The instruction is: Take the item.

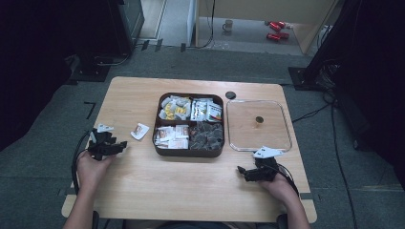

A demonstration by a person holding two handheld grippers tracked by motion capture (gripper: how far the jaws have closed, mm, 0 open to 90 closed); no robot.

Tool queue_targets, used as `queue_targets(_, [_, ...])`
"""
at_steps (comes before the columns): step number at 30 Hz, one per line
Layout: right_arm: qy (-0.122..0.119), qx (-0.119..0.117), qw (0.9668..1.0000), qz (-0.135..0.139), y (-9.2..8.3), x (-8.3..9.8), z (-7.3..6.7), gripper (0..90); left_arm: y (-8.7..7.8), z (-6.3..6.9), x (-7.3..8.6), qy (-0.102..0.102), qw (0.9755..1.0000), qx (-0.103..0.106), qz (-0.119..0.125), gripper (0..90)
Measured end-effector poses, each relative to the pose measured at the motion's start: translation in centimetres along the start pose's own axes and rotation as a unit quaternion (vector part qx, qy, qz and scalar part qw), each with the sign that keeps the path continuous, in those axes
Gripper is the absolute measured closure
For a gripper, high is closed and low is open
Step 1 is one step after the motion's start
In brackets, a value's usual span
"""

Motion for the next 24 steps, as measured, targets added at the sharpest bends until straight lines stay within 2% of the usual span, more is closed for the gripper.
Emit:
queue_targets(7, [0.000,0.000,1.0000,0.000,0.0,0.0,0.0,7.6,0.1,-0.5,0.9,-0.004,1.0000,-0.009,0.002,47.6])
queue_targets(12, [0.000,0.000,1.0000,0.000,0.0,0.0,0.0,7.6,0.1,-0.5,1.0,-0.002,0.9999,-0.005,0.016,45.7])
queue_targets(13, [0.000,0.000,1.0000,0.000,0.0,0.0,0.0,7.6,0.1,-0.5,1.1,0.004,0.9996,-0.004,0.027,44.3])
queue_targets(14, [0.000,0.000,1.0000,0.000,0.0,0.0,0.0,7.6,0.1,-0.5,1.1,0.004,0.9996,-0.004,0.027,44.3])
queue_targets(16, [0.000,0.000,1.0000,0.000,0.0,0.0,0.0,7.6,0.1,-0.5,1.3,0.020,0.9991,-0.010,0.035,44.1])
queue_targets(21, [0.000,0.000,1.0000,0.000,0.0,0.0,0.0,7.6,0.2,-0.5,1.3,0.023,0.9985,-0.008,0.048,39.7])
queue_targets(24, [0.000,0.000,1.0000,-0.001,0.0,0.0,0.0,7.6,0.3,-0.5,1.3,0.022,0.9986,-0.007,0.048,38.9])
Point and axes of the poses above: each handheld gripper's, and its own axes: y roughly forward along the jaws, x roughly out of its underside, z roughly to its right, the point moved 10 cm from there along y, roughly forward along the jaws, and after that the axes turned 9 degrees about x, right-handed, at the moved point
